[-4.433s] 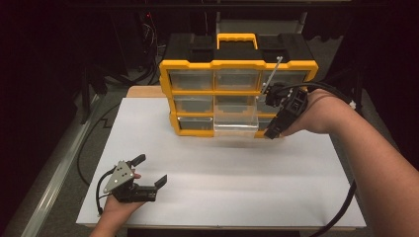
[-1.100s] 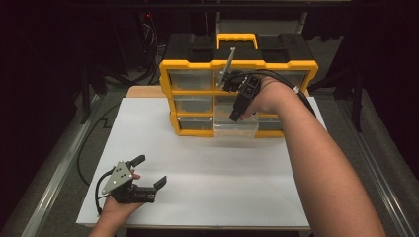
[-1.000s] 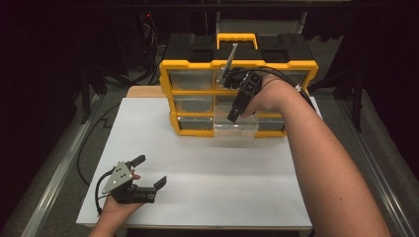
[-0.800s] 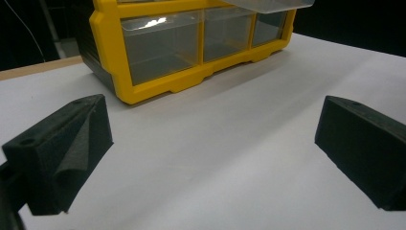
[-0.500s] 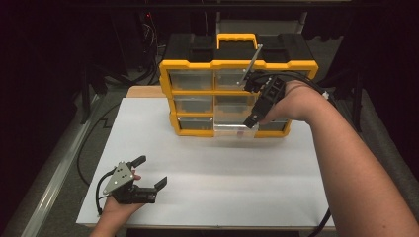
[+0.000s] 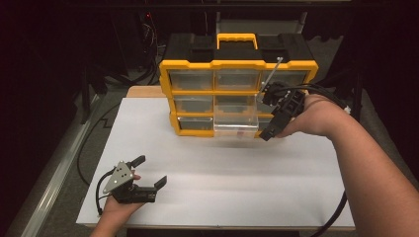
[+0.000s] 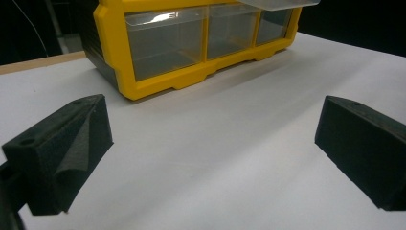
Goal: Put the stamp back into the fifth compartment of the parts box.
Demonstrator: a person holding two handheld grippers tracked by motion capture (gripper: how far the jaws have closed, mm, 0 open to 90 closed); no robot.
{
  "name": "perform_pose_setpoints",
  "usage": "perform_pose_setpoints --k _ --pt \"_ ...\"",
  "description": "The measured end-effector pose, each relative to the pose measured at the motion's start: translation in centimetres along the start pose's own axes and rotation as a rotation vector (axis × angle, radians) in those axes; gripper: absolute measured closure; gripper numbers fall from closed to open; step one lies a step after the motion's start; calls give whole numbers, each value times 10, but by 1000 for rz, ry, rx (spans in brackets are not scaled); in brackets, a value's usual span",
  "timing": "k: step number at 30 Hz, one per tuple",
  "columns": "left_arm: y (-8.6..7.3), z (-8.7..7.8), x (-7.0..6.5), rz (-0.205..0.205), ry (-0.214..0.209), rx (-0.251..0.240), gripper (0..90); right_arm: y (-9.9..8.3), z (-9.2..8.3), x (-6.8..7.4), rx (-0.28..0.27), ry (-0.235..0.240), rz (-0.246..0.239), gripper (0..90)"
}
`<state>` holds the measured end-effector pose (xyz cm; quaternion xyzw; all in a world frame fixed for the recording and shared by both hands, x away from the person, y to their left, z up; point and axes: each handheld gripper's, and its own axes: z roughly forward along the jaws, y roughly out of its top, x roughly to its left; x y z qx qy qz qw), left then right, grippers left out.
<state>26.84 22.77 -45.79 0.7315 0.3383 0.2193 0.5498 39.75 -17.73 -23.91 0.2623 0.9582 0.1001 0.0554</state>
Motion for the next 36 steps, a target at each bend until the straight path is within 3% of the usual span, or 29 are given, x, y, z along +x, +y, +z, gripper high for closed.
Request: perform_pose_setpoints --k 14,21,36 --pt "0 1 1 -3 2 3 4 -51 24 -1 15 1 55 51" --pt "-1 1 1 -5 1 5 4 -64 45 4 36 -19 60 0" --pt "-1 1 3 -12 8 3 4 -84 103 14 78 10 60 0"
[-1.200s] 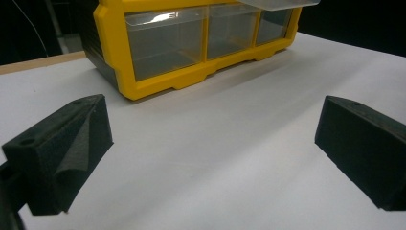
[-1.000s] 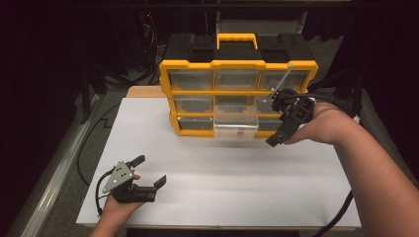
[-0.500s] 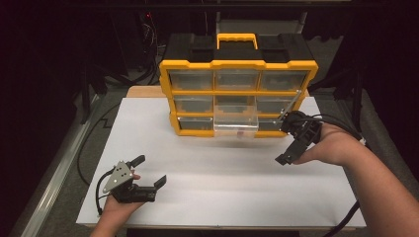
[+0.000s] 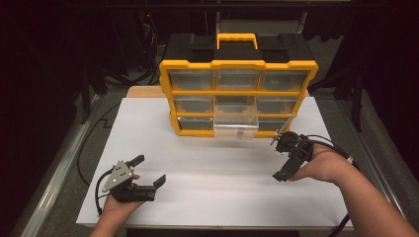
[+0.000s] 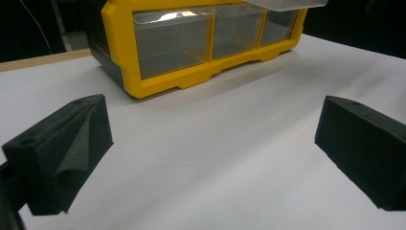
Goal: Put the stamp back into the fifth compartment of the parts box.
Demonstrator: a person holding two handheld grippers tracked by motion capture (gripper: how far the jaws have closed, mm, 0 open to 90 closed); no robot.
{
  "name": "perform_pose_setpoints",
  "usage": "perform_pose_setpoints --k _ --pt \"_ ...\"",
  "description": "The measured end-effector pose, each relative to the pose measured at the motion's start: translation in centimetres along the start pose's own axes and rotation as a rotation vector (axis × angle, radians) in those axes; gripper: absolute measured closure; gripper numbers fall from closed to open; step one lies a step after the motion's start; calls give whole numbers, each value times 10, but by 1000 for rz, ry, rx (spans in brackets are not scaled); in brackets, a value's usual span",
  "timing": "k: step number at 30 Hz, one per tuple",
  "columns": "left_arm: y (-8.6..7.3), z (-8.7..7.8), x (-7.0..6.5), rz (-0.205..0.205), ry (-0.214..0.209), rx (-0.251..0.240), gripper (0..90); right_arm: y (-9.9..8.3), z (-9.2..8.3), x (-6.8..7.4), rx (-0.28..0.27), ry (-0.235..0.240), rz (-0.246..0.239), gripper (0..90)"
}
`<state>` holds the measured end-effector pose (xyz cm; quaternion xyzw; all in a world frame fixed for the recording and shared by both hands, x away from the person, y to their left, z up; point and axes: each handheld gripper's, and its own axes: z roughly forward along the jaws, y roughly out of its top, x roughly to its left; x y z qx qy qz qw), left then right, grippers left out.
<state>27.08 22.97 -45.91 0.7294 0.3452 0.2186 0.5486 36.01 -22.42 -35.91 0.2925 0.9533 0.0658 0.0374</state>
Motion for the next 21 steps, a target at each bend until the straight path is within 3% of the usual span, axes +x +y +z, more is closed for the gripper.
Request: perform_pose_setpoints --k 9,21 --pt "0 1 0 -1 1 1 4 -7 38 6 48 17 11 0" --pt "0 1 1 -6 -3 -1 4 -15 72 10 58 47 16 0"
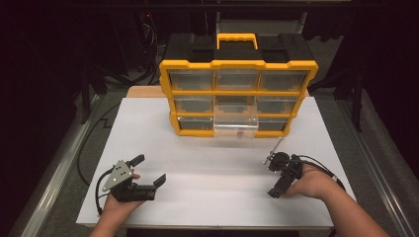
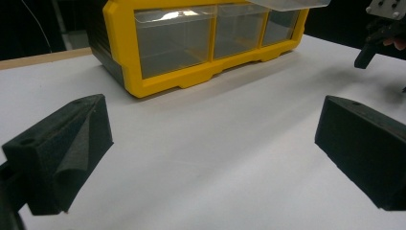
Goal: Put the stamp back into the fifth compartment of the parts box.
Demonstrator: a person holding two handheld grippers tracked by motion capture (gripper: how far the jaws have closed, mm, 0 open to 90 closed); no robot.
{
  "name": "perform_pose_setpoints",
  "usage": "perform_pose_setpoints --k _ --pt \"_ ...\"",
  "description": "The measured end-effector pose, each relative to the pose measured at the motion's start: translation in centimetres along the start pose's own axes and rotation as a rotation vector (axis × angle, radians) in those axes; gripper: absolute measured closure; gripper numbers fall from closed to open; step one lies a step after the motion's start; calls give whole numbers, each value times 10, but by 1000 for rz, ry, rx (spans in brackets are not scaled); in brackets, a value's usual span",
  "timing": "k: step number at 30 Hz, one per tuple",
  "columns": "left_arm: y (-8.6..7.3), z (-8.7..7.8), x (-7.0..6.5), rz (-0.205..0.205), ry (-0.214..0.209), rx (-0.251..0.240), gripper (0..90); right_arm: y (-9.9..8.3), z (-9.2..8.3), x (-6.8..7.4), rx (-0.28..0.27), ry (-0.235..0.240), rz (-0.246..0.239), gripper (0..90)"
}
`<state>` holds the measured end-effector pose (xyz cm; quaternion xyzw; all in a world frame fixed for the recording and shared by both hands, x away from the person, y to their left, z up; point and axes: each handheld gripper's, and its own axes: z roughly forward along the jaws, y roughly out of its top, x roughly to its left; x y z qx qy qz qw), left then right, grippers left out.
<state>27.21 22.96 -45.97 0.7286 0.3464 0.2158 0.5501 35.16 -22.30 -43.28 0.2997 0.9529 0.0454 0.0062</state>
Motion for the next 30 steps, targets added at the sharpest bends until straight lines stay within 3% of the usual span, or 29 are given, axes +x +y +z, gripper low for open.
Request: perform_pose_setpoints --k 13,17,24,30 --pt "0 0 0 -1 0 0 4 -1 8 2 -13 -2 -2 0" --pt "0 -1 0 -1 1 1 4 -6 4 2 -97 -10 18 0" --pt "0 0 0 2 0 4 4 -27 6 2 -322 1 83 2" --pt "0 1 0 -5 0 10 4 -38 12 9 -489 -50 103 2"
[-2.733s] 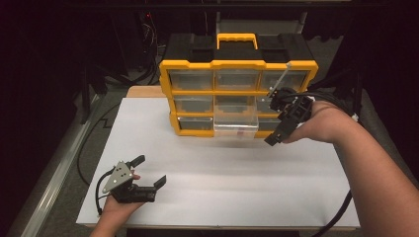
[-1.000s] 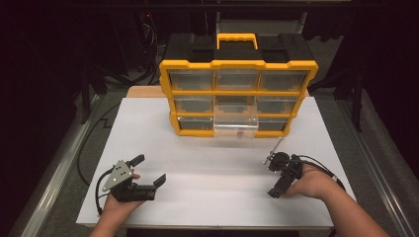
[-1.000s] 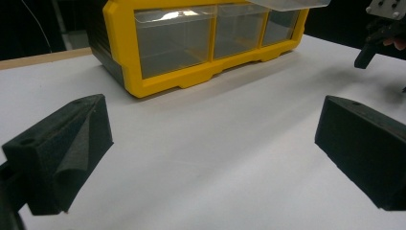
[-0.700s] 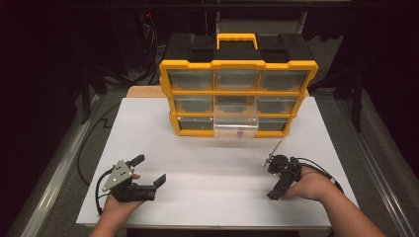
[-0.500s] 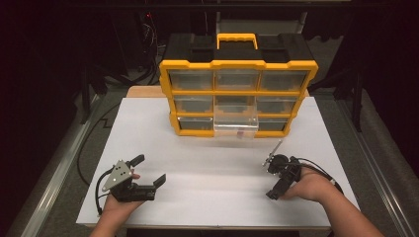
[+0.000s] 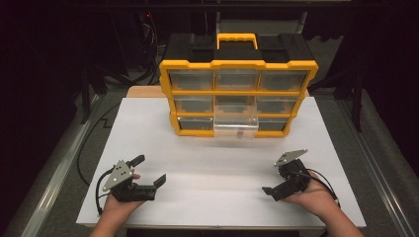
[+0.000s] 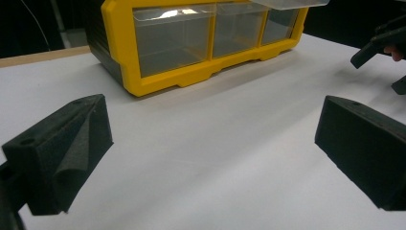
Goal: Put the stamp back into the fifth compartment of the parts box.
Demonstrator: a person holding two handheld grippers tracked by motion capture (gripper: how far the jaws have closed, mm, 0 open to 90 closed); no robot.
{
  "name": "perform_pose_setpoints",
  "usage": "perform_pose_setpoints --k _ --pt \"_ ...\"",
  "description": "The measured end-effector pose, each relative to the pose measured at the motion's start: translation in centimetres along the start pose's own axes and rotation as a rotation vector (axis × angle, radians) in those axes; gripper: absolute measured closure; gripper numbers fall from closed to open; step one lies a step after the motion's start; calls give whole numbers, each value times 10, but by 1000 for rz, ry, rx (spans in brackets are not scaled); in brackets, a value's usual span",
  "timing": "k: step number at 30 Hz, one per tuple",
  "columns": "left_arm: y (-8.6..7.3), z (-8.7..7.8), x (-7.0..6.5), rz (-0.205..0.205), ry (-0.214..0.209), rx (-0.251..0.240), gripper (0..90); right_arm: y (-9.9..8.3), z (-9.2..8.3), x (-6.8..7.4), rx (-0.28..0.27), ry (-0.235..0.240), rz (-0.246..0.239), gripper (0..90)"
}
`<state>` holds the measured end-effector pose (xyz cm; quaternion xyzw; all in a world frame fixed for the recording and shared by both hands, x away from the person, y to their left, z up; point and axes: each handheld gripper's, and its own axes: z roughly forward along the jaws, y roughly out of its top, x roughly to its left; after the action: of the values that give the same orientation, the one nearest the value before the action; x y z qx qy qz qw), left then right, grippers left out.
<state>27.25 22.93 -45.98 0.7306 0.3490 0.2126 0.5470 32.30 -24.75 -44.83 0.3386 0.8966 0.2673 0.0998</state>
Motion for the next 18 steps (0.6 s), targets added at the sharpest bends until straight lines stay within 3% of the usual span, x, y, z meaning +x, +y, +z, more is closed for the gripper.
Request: perform_pose_setpoints --k 12,18 --pt "1 -1 2 -16 0 5 4 -15 0 16 -293 -18 74 0" --pt "1 0 1 -15 1 10 4 -21 -14 17 -459 -74 115 1"
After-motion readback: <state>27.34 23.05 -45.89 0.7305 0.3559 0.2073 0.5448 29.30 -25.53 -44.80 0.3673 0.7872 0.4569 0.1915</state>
